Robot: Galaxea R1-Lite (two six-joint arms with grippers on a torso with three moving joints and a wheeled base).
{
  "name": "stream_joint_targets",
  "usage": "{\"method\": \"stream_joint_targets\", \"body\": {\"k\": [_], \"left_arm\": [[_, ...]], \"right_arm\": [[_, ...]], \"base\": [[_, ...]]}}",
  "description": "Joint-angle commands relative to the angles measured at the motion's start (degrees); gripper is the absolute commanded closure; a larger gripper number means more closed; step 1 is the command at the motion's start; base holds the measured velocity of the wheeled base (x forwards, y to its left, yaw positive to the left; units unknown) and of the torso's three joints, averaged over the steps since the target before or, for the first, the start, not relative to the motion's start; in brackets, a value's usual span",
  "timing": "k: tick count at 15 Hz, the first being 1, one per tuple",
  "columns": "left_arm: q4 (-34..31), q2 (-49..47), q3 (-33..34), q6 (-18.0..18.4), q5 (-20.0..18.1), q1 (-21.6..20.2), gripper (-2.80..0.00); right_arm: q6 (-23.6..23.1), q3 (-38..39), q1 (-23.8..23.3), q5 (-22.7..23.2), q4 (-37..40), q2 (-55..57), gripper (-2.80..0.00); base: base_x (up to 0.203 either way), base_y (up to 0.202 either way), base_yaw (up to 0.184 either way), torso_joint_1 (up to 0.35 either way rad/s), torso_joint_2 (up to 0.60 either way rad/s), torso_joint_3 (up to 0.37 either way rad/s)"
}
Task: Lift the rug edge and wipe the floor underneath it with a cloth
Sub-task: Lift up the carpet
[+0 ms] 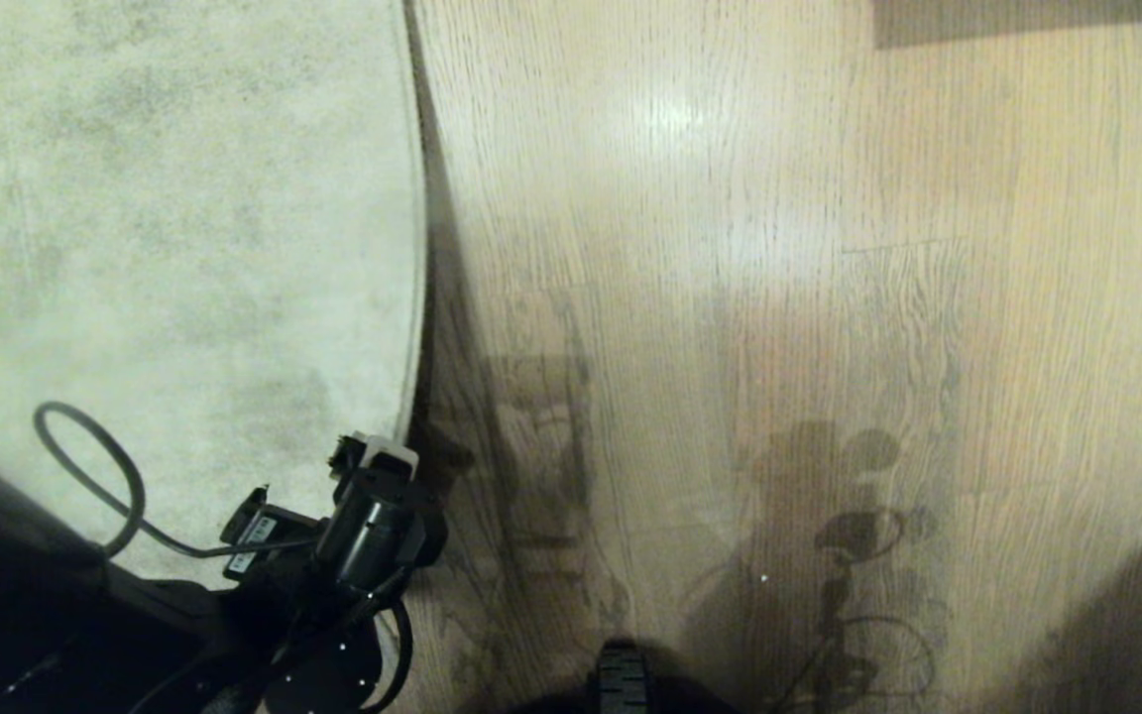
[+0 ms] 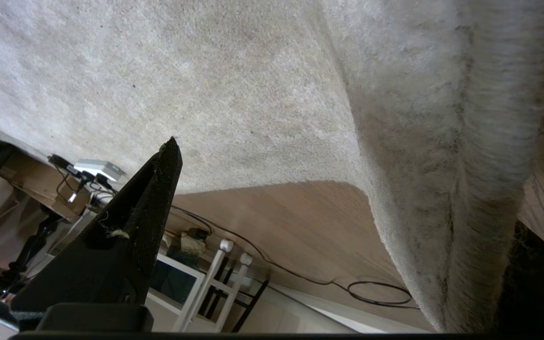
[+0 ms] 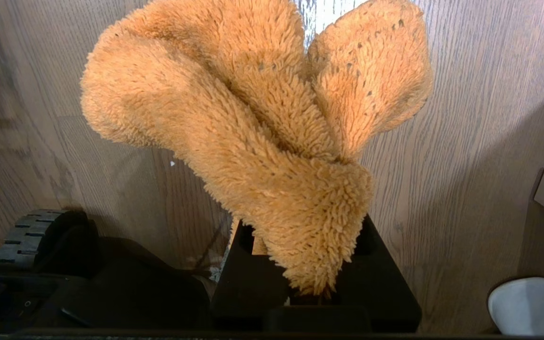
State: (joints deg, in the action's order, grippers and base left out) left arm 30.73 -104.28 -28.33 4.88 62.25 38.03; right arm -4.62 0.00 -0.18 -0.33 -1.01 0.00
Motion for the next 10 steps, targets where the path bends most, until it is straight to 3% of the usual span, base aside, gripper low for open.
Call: {"method": "stream_joint_targets", "body": {"k": [1,10], "left_arm": [[0.21,-0.22,0.03,-0.02,0.33,-0.07,0.0],[0.13,0.71,-0.15,-0.1,0.06,-0.62,0.0]], "right_arm": [[-0.04,0.0,0.01,-0.02,-0.04,0.09,0.0],[-0.04,0.0,0.01,-0.02,-0.04,0.09,0.0]], "base": [[0.0,0.0,0.0,0.0,0.0,0.0],[0.0,0.0,0.0,0.0,0.0,0.0]]}}
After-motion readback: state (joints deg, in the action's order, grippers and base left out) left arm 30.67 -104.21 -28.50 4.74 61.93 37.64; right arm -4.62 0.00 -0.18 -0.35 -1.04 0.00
